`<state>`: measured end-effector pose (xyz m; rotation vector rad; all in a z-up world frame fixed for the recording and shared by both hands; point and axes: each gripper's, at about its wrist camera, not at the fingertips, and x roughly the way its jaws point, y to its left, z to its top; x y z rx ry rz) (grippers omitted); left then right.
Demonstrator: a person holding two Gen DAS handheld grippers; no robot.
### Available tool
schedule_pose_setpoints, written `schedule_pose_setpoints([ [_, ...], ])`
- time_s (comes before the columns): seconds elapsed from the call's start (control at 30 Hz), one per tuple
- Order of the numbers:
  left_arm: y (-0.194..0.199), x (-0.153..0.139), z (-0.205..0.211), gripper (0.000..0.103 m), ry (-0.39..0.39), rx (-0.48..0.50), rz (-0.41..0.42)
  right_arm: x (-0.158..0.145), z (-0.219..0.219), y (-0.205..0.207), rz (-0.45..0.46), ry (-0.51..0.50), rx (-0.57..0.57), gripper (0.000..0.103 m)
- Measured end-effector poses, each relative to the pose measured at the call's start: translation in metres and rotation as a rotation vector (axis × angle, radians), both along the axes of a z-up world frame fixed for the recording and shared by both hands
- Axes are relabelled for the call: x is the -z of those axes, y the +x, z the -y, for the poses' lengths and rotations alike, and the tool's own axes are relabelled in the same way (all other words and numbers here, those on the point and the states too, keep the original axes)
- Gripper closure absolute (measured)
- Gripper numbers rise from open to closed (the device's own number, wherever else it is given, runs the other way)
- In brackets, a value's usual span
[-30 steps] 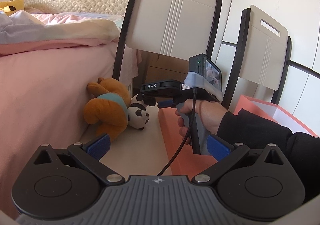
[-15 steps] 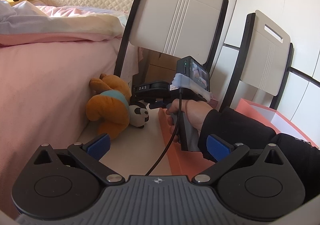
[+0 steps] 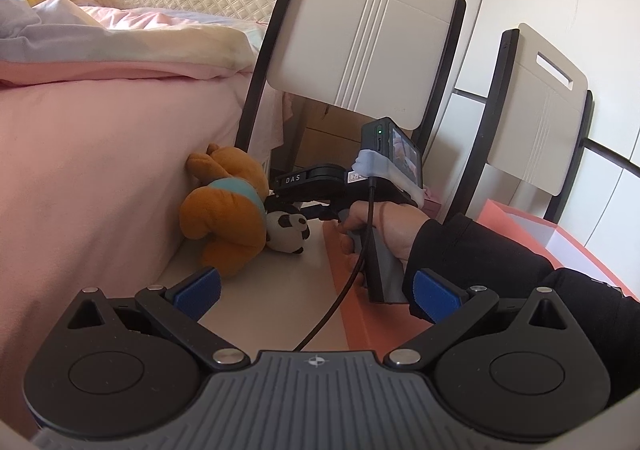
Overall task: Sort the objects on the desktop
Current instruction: 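Move the right gripper to the black-and-white panda plush and close on it, then lift the panda plush with the right gripper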
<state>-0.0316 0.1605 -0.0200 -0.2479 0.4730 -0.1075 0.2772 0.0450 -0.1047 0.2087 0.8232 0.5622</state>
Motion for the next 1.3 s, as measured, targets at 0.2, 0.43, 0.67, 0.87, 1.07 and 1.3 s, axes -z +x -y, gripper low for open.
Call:
schedule_pose_setpoints([
  [0.2,0.0,0.001,0.001,0.0,0.017,-0.003,0.001,-0.013,0.009,-0.012,0.047,-0.011,-0.003,0.059],
  [0.43,-0.001,0.001,0.004,0.0,0.051,-0.04,0.004,-0.03,0.034,-0.023,0.105,0.007,0.025,0.059],
  [0.67,-0.001,0.002,0.009,0.0,0.088,-0.058,0.007,-0.046,0.062,-0.034,0.152,-0.001,0.042,0.059],
  [0.87,-0.001,0.003,0.014,0.0,0.127,-0.075,0.003,-0.062,0.082,-0.049,0.207,-0.028,0.047,0.059],
  [1.07,0.006,0.002,0.012,0.0,0.138,-0.121,-0.028,-0.074,0.095,-0.059,0.236,-0.021,0.037,0.059],
  [1.3,0.014,-0.005,0.017,0.0,0.225,-0.201,-0.039,-0.087,0.11,-0.067,0.263,-0.014,0.051,0.059],
])
